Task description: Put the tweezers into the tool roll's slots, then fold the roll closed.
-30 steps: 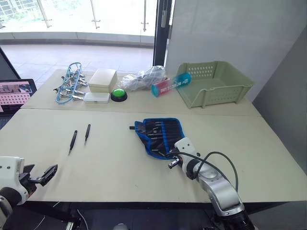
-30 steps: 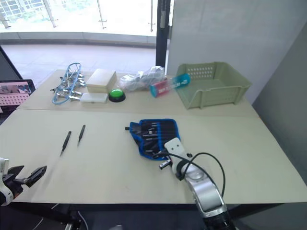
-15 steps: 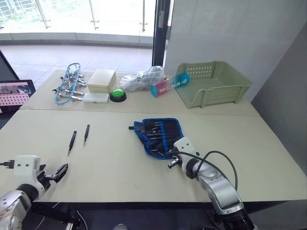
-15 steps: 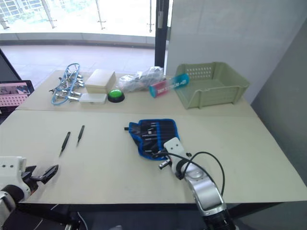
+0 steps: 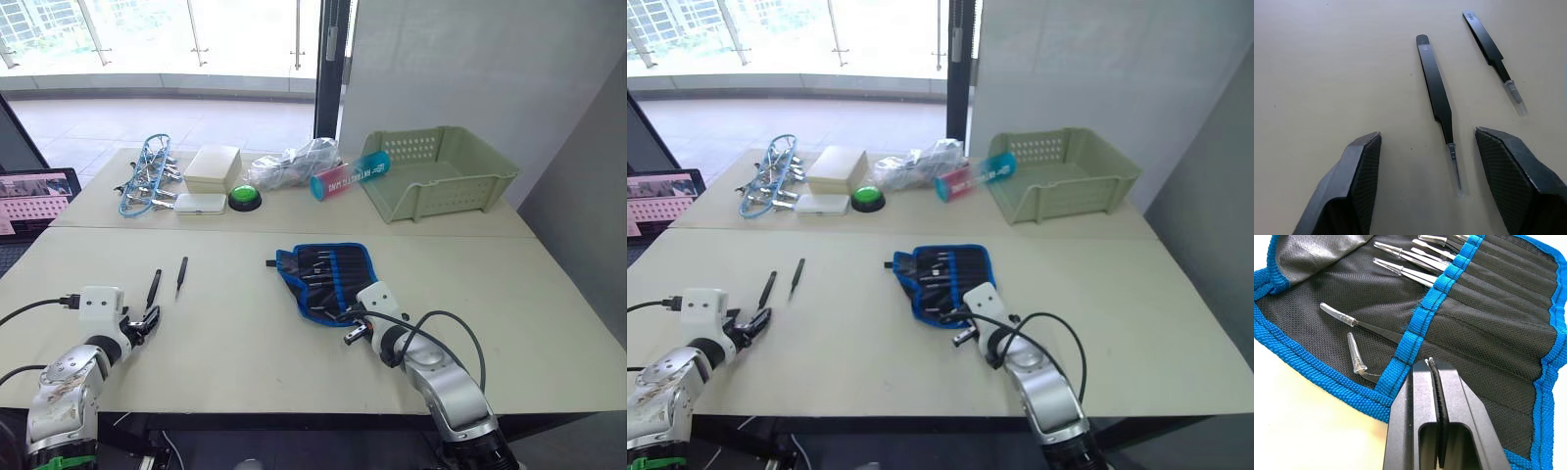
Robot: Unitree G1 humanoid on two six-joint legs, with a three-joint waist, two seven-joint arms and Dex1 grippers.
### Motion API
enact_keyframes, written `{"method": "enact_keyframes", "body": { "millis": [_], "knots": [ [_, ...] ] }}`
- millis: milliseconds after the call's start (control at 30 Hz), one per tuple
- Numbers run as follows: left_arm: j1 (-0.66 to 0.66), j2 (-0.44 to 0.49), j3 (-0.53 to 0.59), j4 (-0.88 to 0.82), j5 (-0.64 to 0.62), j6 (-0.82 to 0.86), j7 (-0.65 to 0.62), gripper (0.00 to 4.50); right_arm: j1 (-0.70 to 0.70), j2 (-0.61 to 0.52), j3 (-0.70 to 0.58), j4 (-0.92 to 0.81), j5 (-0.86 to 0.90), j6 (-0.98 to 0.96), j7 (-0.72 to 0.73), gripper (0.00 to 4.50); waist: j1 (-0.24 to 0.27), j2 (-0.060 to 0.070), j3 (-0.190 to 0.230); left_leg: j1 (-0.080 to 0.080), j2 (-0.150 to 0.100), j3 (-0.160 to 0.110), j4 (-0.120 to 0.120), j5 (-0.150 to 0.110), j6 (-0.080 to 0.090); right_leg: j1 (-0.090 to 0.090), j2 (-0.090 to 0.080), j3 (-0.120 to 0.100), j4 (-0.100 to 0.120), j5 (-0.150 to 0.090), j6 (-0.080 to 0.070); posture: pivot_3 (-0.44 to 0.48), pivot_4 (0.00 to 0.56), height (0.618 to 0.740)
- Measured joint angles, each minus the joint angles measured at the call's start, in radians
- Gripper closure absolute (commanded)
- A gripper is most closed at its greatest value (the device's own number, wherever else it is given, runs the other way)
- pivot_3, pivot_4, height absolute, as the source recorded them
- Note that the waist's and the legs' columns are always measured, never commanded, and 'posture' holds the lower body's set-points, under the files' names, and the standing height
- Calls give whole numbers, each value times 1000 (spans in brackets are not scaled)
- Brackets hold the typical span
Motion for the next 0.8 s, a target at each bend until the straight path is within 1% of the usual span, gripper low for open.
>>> {"method": "enact_keyframes", "body": {
  "millis": [67, 200, 400, 500, 600, 700, 800],
  "knots": [
    [-10, 0, -10, 14, 0, -6, 3, 3071, 0, 0, 0, 0, 0, 0, -1, 4500, 0, 0, 0, 0, 0, 0, 0, 0, 0, 0, 0, 0, 0, 0, 0, 0, 150, 716],
    [-20, 2, -6, 36, -1, -17, 19, 4447, 2, 0, 0, -1, 0, 0, -3, 4500, 1, 0, -1, 0, 0, 0, 0, 0, 0, 0, 0, 0, 0, 0, 0, 0, 150, 716],
    [-47, 12, 7, 61, -20, -13, 20, 4447, 1, 2, 0, -1, 1, 0, -6, 4500, 0, 0, -1, 0, 0, 0, 0, 0, 0, 0, 0, 0, 0, 0, 0, 0, 150, 716],
    [-87, 16, 11, 83, -45, -11, 13, 4447, 1, 5, 2, -1, 1, 0, -7, 4500, -1, -5, 0, -2, 0, 0, 0, 0, 0, 0, 0, 0, 0, 0, 0, 0, 150, 716],
    [-149, 65, -4, 87, -59, -11, -28, 4447, 1, 12, 1, -2, 1, 0, -9, 4500, -4, -9, 0, -5, 0, 0, 0, 0, 0, 0, 0, 0, 0, 0, 0, 0, 150, 716],
    [-279, 106, -69, 81, -66, -6, -98, 4447, 0, 13, -3, 0, 0, 0, -11, 4500, 2, -11, 0, -6, 0, -1, 0, 1, -1, 0, 0, -2, 0, 0, 0, 0, 150, 716],
    [-451, 96, -213, 99, -62, 1, -202, 4447, -4, 14, -4, 2, 0, 0, -11, 4500, 0, -10, 1, -6, 0, -1, 0, 1, -1, 0, 0, -1, 0, 0, 0, 0, 150, 716]
  ]
}}
